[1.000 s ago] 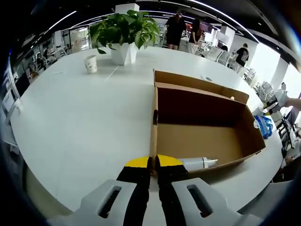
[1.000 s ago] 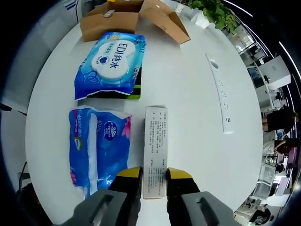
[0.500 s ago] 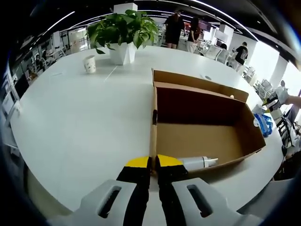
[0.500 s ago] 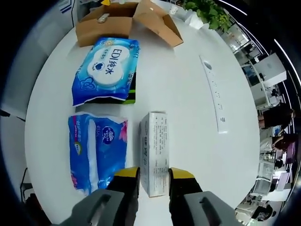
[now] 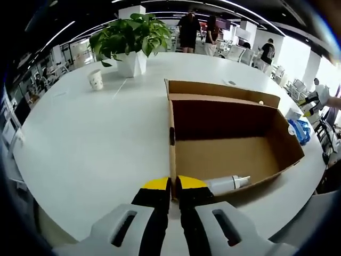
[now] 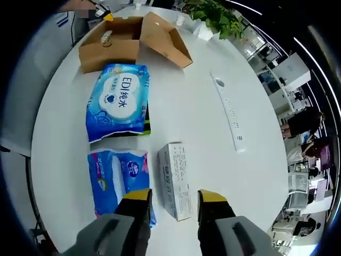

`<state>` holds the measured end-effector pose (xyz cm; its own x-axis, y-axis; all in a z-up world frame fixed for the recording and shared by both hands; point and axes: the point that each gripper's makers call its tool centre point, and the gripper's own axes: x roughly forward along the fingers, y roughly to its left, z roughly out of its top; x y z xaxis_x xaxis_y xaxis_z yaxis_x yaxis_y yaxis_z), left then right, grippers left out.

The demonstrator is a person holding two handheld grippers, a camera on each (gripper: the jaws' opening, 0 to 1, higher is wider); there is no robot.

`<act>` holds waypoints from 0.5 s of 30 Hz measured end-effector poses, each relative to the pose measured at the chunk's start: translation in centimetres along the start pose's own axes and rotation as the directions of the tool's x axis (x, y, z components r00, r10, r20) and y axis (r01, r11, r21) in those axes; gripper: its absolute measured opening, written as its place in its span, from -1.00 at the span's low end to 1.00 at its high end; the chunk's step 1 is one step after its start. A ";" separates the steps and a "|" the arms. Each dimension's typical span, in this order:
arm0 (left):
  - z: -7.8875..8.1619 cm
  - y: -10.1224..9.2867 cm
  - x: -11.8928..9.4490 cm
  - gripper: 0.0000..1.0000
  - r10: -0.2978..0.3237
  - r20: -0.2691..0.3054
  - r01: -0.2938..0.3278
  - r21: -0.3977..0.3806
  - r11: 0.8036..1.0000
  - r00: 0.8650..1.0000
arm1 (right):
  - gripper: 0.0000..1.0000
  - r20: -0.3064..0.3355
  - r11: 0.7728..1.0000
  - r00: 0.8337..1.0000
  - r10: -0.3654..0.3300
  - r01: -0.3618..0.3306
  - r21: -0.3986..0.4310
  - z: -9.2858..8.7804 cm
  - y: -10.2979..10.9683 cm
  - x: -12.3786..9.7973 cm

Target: Operate the shoe box by opening the lid, removing the specified soft item, and placing it in the target area until the item is outside and the box remains undamaged.

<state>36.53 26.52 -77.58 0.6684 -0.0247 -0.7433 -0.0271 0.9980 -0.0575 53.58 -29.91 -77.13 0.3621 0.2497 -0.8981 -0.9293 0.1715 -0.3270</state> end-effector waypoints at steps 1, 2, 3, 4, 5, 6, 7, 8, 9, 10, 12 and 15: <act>0.0 -0.1 -0.1 -0.93 -0.003 0.002 0.003 0.008 1.000 1.000 | -0.32 0.009 1.000 1.000 -0.004 0.004 0.013 0.1 0.1 -0.3; 0.0 -0.2 -0.1 -0.93 -0.004 0.004 0.004 0.013 1.000 1.000 | -0.31 0.014 1.000 1.000 -0.011 0.011 0.026 0.3 0.2 -0.6; 0.1 -0.3 -0.1 -0.91 -0.008 0.005 0.008 0.019 1.000 1.000 | -0.29 0.021 0.999 1.000 -0.018 0.017 0.047 0.4 0.4 -0.9; 0.1 -0.5 -0.1 -0.88 -0.014 0.004 0.014 0.022 1.000 1.000 | -0.29 0.025 0.998 1.000 -0.019 0.018 0.056 0.4 0.4 -1.0; 0.1 -0.7 -0.1 -0.86 -0.024 0.004 0.024 0.031 0.999 1.000 | -0.27 0.032 0.997 0.999 -0.029 0.026 0.078 0.5 0.6 -1.2; 0.1 -0.9 -0.2 -0.83 -0.029 0.002 0.029 0.040 0.999 1.000 | -0.26 0.034 0.996 0.999 -0.031 0.028 0.088 0.6 0.8 -1.4; 0.2 -0.9 -0.2 -0.83 -0.030 0.003 0.030 0.061 0.998 1.000 | -0.24 0.040 0.993 0.998 -0.038 0.033 0.116 0.8 1.2 -1.6; 0.2 -1.0 -0.3 -0.82 -0.033 0.004 0.033 0.066 0.997 0.999 | -0.22 0.046 0.992 0.998 -0.035 0.029 0.124 1.0 1.6 -1.8; 0.3 -1.0 -0.3 -0.79 -0.039 0.005 0.039 0.070 0.997 0.999 | -0.21 0.050 0.992 0.998 -0.033 0.026 0.125 1.2 1.9 -2.0; 0.3 -1.2 -0.4 -0.77 -0.049 0.001 0.049 0.080 0.996 0.999 | -0.21 0.054 0.991 0.998 -0.041 0.033 0.128 1.4 2.4 -2.2; 0.3 -1.2 -0.4 -0.76 -0.055 -0.003 0.055 0.103 0.993 0.998 | -0.21 0.068 0.988 0.997 -0.046 0.036 0.151 1.8 3.0 -2.6; 0.5 -1.3 -0.7 -0.74 -0.066 -0.007 0.066 0.130 0.989 0.998 | -0.18 0.085 0.978 0.995 -0.060 0.042 0.203 2.5 3.9 -3.0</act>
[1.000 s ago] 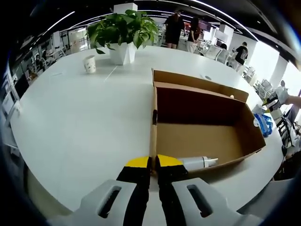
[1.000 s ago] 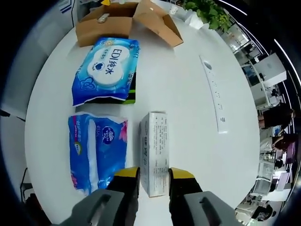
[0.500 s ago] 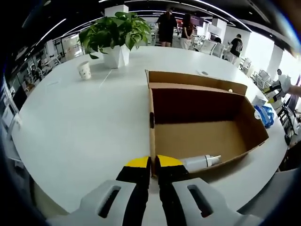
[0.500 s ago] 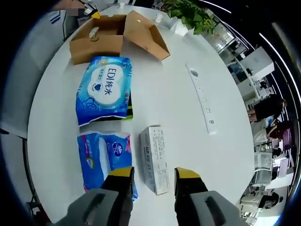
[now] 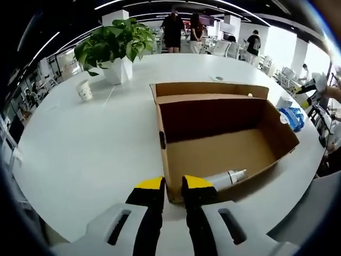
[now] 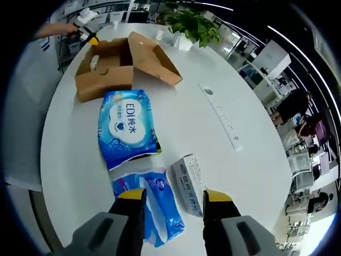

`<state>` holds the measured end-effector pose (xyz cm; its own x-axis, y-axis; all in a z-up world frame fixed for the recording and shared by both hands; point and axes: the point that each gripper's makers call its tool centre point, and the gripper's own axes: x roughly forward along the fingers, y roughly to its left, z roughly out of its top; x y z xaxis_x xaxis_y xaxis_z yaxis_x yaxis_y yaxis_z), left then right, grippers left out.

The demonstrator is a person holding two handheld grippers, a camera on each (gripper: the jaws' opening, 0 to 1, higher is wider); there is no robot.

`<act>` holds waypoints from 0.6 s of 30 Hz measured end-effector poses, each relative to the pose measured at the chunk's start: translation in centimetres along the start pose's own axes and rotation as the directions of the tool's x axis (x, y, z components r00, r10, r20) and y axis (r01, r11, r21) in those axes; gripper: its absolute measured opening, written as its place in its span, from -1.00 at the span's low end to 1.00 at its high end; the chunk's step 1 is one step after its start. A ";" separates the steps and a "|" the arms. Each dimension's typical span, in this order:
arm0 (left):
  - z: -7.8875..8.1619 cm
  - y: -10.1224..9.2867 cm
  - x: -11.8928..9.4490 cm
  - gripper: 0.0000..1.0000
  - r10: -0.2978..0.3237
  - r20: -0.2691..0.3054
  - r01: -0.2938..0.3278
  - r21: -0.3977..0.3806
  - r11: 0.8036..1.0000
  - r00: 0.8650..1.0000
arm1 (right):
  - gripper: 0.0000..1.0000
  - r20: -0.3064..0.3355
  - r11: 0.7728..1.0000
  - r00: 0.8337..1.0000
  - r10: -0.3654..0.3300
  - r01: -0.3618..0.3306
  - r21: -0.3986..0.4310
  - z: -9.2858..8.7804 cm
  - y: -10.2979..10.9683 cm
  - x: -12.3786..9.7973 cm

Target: Operate the shoe box by opening the lid, removing the specified soft item, and placing it in the target area until the item is outside and the box remains undamaged.

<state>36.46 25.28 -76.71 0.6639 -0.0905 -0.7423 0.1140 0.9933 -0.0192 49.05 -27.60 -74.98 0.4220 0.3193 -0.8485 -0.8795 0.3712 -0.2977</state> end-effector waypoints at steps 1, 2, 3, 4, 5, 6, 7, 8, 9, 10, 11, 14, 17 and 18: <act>0.1 0.0 -0.1 -0.74 -0.003 0.002 0.003 0.009 1.000 1.000 | -0.16 0.005 1.000 1.000 0.003 -0.003 0.011 0.2 0.6 -0.2; 0.4 -0.1 -0.2 -0.73 -0.008 0.006 0.008 0.020 1.000 1.000 | -0.15 0.007 1.000 1.000 0.003 -0.003 0.015 0.2 0.7 -0.3; 0.6 -0.1 -0.3 -0.71 -0.012 0.008 0.011 0.030 0.999 1.000 | -0.15 0.017 1.000 1.000 0.000 0.000 0.026 0.4 1.1 -0.5; 0.8 -0.1 -0.3 -0.70 -0.018 0.007 0.017 0.043 0.999 1.000 | -0.15 0.024 0.999 1.000 -0.004 0.003 0.044 0.6 1.4 -0.6; 1.0 -0.2 -0.4 -0.69 -0.021 0.007 0.020 0.048 0.999 1.000 | -0.15 0.032 0.997 0.999 -0.009 0.006 0.078 0.8 1.9 -0.7; 1.3 -0.2 -0.5 -0.68 -0.028 0.009 0.027 0.065 0.997 1.000 | -0.15 0.038 0.996 0.999 -0.008 0.005 0.094 1.0 2.3 -0.8; 1.6 -0.3 -0.5 -0.67 -0.038 0.012 0.037 0.080 0.996 0.999 | -0.14 0.043 0.995 0.999 -0.004 0.000 0.100 1.2 2.7 -0.9; 1.8 -0.6 -0.6 -0.69 -0.059 0.013 0.057 0.097 0.994 0.998 | -0.13 0.051 0.994 0.999 -0.003 -0.002 0.109 1.5 3.2 -1.0; 2.0 -0.8 -0.6 -0.69 -0.067 0.011 0.065 0.103 0.992 0.998 | -0.13 0.057 0.993 0.998 -0.004 -0.002 0.114 1.7 3.5 -1.0; 2.1 -0.9 -0.6 -0.66 -0.075 0.008 0.073 0.117 0.990 0.997 | -0.14 0.063 0.993 0.998 -0.004 -0.003 0.116 2.0 4.0 -1.1; 2.3 -1.8 -0.5 -0.62 -0.146 -0.006 0.145 0.172 0.974 0.989 | -0.14 0.071 0.992 0.997 -0.006 -0.003 0.123 2.2 4.2 -1.2; 2.6 -2.2 -0.4 -0.52 -0.158 -0.022 0.159 0.210 0.965 0.987 | -0.13 0.096 0.988 0.995 -0.006 -0.009 0.155 3.1 5.4 -1.3; 3.1 -2.5 -0.4 -0.52 -0.170 -0.026 0.171 0.254 0.952 0.985 | -0.12 0.114 0.986 0.993 -0.002 -0.017 0.165 3.5 5.7 -1.2; 3.2 -2.6 -0.4 -0.52 -0.175 -0.028 0.176 0.263 0.949 0.984 | -0.12 0.120 0.985 0.993 -0.001 -0.019 0.169 3.7 6.1 -1.2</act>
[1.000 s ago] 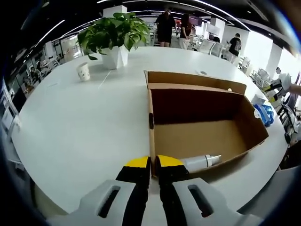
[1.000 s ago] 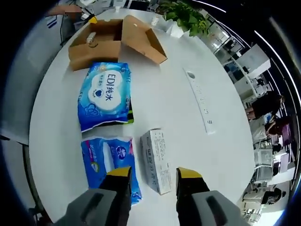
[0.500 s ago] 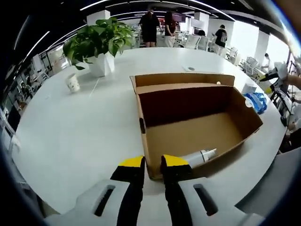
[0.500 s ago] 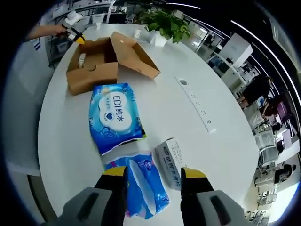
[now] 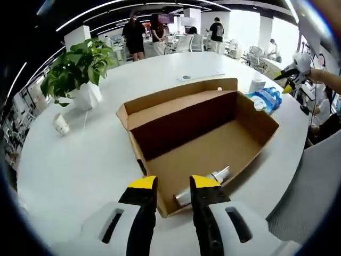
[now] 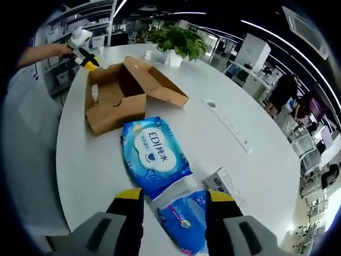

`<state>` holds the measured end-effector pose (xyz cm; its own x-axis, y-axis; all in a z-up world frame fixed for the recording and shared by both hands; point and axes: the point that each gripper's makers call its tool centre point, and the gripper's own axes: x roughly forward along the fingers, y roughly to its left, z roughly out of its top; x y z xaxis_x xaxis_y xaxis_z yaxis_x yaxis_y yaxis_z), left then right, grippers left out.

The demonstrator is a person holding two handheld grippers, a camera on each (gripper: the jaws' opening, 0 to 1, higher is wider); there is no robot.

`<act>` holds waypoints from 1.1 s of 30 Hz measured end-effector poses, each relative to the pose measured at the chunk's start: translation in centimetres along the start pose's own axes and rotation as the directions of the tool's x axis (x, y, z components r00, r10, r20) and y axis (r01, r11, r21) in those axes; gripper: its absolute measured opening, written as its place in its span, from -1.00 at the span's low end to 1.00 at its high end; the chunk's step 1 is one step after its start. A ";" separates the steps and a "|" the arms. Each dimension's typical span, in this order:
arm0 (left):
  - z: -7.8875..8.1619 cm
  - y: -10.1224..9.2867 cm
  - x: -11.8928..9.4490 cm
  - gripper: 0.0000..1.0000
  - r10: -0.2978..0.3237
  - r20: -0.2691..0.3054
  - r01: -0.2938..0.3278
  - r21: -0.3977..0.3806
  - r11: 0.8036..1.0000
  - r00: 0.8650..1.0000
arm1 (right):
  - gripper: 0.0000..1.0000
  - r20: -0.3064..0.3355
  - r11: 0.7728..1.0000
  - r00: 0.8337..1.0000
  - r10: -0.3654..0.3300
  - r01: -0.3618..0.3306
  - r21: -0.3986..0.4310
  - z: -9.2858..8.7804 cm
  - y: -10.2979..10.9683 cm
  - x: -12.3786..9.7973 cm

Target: Operate the shoe box by opening the lid, removing the specified soft item, and placing it in the target area until the item is outside and the box remains undamaged.

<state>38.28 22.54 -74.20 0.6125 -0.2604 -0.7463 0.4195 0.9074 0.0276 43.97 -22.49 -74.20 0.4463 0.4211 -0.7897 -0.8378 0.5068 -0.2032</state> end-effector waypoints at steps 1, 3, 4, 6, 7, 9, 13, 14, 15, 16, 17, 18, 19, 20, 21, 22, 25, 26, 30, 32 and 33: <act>0.1 0.0 0.0 -0.51 -0.005 -0.001 0.005 0.012 1.000 1.000 | -0.12 0.007 1.000 1.000 0.000 -0.001 0.007 0.1 0.3 0.0; 0.3 -0.1 0.0 -0.50 -0.018 -0.007 0.019 0.044 0.999 1.000 | -0.12 0.017 1.000 1.000 0.003 -0.004 0.026 0.4 1.1 0.0; 0.4 -0.1 0.1 -0.49 -0.024 -0.013 0.025 0.061 0.998 1.000 | -0.12 0.025 0.999 1.000 0.005 -0.006 0.033 0.5 1.5 0.0; 0.5 -0.1 0.1 -0.46 -0.036 -0.019 0.038 0.091 0.995 0.999 | -0.12 0.031 0.999 1.000 0.005 -0.006 0.040 0.6 1.8 0.0; 0.5 -0.2 0.1 -0.45 -0.042 -0.023 0.044 0.102 0.994 0.999 | -0.12 0.038 0.999 0.999 0.002 -0.004 0.046 0.8 2.2 0.1; 0.6 -0.2 0.2 -0.43 -0.055 -0.033 0.059 0.136 0.989 0.998 | -0.12 0.055 0.998 0.998 0.008 -0.012 0.068 1.1 3.0 0.2; 0.8 -0.4 0.5 -0.41 -0.083 -0.054 0.091 0.186 0.978 0.995 | -0.12 0.079 0.995 0.997 0.013 -0.020 0.096 1.8 4.6 0.5; 0.8 -0.6 0.5 -0.41 -0.092 -0.061 0.102 0.201 0.974 0.994 | -0.12 0.086 0.994 0.996 0.019 -0.028 0.103 2.0 5.1 0.6; 0.9 -0.7 0.6 -0.41 -0.099 -0.065 0.110 0.211 0.971 0.993 | -0.12 0.090 0.994 0.996 0.021 -0.030 0.105 2.2 5.5 0.7; 0.9 -0.8 0.7 -0.41 -0.107 -0.071 0.120 0.221 0.968 0.992 | -0.13 0.101 0.992 0.995 0.022 -0.034 0.119 2.5 6.0 0.8; 0.9 -1.0 0.8 -0.41 -0.120 -0.082 0.136 0.239 0.961 0.989 | -0.13 0.108 0.991 0.994 0.024 -0.038 0.128 2.7 6.3 0.9; 0.9 -1.2 0.9 -0.40 -0.127 -0.089 0.145 0.251 0.957 0.988 | -0.13 0.116 0.989 0.993 0.031 -0.047 0.137 2.9 6.8 1.0; 0.9 -1.4 1.0 -0.40 -0.139 -0.100 0.161 0.266 0.951 0.985 | -0.13 0.119 0.989 0.992 0.031 -0.048 0.143 3.0 7.1 1.2; 0.9 -1.5 1.1 -0.38 -0.145 -0.109 0.171 0.278 0.945 0.983 | -0.14 0.124 0.988 0.992 0.032 -0.051 0.148 3.2 7.4 1.3; 0.9 -1.7 1.2 -0.35 -0.153 -0.124 0.184 0.296 0.937 0.980 | -0.15 0.134 0.986 0.990 0.033 -0.054 0.157 3.6 7.9 1.3; 0.9 -2.0 1.2 -0.33 -0.159 -0.135 0.194 0.307 0.932 0.978 | -0.15 0.140 0.985 0.989 0.036 -0.059 0.165 3.8 8.2 1.4; 0.9 -2.4 1.4 -0.29 -0.180 -0.163 0.227 0.346 0.910 0.970 | -0.15 0.156 0.981 0.987 0.043 -0.072 0.181 4.3 9.1 1.6; 0.9 -2.6 1.5 -0.30 -0.182 -0.174 0.235 0.364 0.901 0.968 | -0.15 0.159 0.981 0.986 0.043 -0.073 0.182 4.5 9.4 1.7; 1.1 -2.9 1.9 -0.30 -0.194 -0.200 0.260 0.390 0.884 0.960 | -0.15 0.183 0.967 0.982 0.036 -0.080 0.240 5.1 10.0 2.1; 1.1 -2.9 2.2 -0.29 -0.199 -0.210 0.270 0.397 0.877 0.957 | -0.16 0.191 0.961 0.981 0.029 -0.080 0.264 5.4 10.2 2.3; 1.1 -2.9 2.3 -0.29 -0.201 -0.217 0.275 0.403 0.873 0.955 | -0.16 0.194 0.960 0.981 0.030 -0.082 0.267 5.5 10.4 2.4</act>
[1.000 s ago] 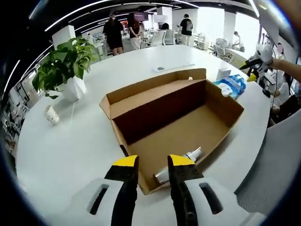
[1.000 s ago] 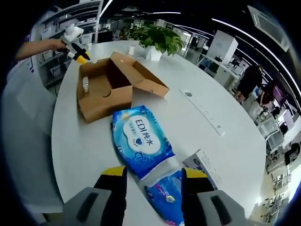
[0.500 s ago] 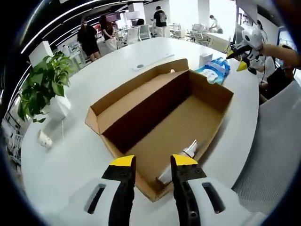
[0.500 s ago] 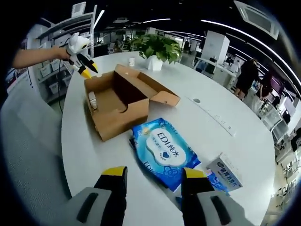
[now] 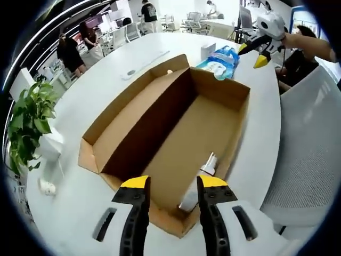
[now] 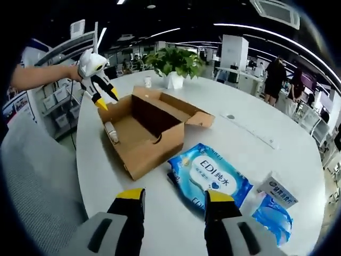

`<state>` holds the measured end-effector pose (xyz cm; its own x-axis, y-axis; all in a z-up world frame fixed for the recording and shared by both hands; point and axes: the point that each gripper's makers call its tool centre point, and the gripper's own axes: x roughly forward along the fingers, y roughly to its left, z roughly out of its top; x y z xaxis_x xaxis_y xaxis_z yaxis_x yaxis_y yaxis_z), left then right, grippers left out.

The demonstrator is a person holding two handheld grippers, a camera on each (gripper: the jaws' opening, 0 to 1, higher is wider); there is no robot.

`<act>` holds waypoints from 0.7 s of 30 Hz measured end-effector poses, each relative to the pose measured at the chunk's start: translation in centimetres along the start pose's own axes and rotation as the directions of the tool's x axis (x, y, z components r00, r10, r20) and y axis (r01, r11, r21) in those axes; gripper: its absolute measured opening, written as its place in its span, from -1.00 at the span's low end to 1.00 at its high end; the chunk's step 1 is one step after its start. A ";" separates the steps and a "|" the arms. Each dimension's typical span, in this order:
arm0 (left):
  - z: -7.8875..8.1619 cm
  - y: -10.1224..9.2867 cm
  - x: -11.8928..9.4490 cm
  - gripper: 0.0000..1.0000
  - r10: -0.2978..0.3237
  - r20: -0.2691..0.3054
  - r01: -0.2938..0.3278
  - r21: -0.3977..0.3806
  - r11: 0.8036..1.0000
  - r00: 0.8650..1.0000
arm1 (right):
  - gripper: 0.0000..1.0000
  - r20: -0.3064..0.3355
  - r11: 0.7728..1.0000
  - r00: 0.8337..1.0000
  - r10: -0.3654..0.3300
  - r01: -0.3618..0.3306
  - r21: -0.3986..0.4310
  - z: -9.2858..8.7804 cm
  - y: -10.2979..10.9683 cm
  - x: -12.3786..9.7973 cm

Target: Operate the shoe box by opening the lid, removing the specified soft item, and placing it in the target area until the item is outside and the box remains undamaged.

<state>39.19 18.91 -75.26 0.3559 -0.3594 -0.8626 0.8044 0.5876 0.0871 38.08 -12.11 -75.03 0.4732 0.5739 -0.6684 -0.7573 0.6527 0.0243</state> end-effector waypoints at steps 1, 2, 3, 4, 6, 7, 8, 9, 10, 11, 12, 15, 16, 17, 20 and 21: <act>-0.1 -0.1 0.2 -0.29 -0.006 -0.014 0.007 0.019 1.000 1.000 | -0.16 0.005 1.000 1.000 0.000 0.000 0.010 0.1 0.3 0.2; -0.2 -0.1 0.3 -0.29 -0.013 -0.023 0.014 0.032 0.999 1.000 | -0.17 0.011 1.000 1.000 0.002 -0.002 0.024 0.2 0.6 0.3; -0.2 -0.2 0.4 -0.29 -0.018 -0.030 0.019 0.040 0.999 0.999 | -0.17 0.020 0.999 1.000 0.008 -0.008 0.037 0.4 1.0 0.5; -0.2 -0.3 0.6 -0.29 -0.025 -0.039 0.027 0.050 0.998 0.999 | -0.18 0.031 0.998 0.999 0.013 -0.014 0.053 0.5 1.3 0.7; -0.3 -0.5 0.8 -0.29 -0.044 -0.051 0.047 0.067 0.997 0.998 | -0.19 0.045 0.996 0.999 0.017 -0.021 0.090 0.8 1.9 1.1; -0.3 -0.5 0.9 -0.29 -0.052 -0.055 0.056 0.073 0.996 0.997 | -0.19 0.050 0.995 0.999 0.017 -0.022 0.098 0.9 2.1 1.3; -0.3 -0.5 1.0 -0.28 -0.059 -0.060 0.064 0.078 0.995 0.996 | -0.20 0.059 0.993 0.998 0.014 -0.021 0.113 1.1 2.3 1.5; -0.3 -0.6 1.2 -0.28 -0.072 -0.064 0.077 0.086 0.993 0.995 | -0.20 0.061 0.993 0.998 0.016 -0.023 0.112 1.1 2.5 1.6; -0.3 -0.7 1.3 -0.27 -0.076 -0.067 0.082 0.087 0.993 0.995 | -0.20 0.068 0.993 0.998 0.016 -0.024 0.113 1.3 2.8 1.8; -0.3 -0.7 1.4 -0.27 -0.080 -0.071 0.086 0.092 0.992 0.994 | -0.21 0.075 0.993 0.997 0.015 -0.024 0.118 1.4 3.0 1.9; -0.2 -0.7 1.5 -0.27 -0.082 -0.074 0.089 0.100 0.991 0.994 | -0.22 0.081 0.992 0.997 0.019 -0.029 0.121 1.6 3.4 2.1; -0.1 -0.9 1.7 -0.28 -0.092 -0.083 0.101 0.113 0.988 0.992 | -0.22 0.085 0.991 0.996 0.024 -0.035 0.133 1.9 4.1 2.7; -0.1 -1.0 1.8 -0.27 -0.095 -0.084 0.104 0.115 0.988 0.992 | -0.22 0.087 0.990 0.996 0.026 -0.037 0.137 1.9 4.2 2.9; -0.1 -1.1 1.9 -0.28 -0.099 -0.088 0.109 0.120 0.987 0.991 | -0.23 0.091 0.988 0.995 0.027 -0.040 0.146 2.0 4.5 3.1; -0.2 -1.2 2.1 -0.29 -0.104 -0.100 0.117 0.133 0.984 0.990 | -0.26 0.107 0.983 0.994 0.029 -0.047 0.178 2.4 4.9 3.5; -0.3 -1.2 2.2 -0.29 -0.105 -0.104 0.119 0.137 0.983 0.989 | -0.27 0.114 0.980 0.993 0.031 -0.053 0.189 2.6 5.1 3.7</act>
<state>38.90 17.62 -77.37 0.2180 -0.3418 -0.9141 0.8987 0.4355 0.0515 37.13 -5.40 -75.41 0.4971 0.6466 -0.5786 -0.6821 0.7034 0.1999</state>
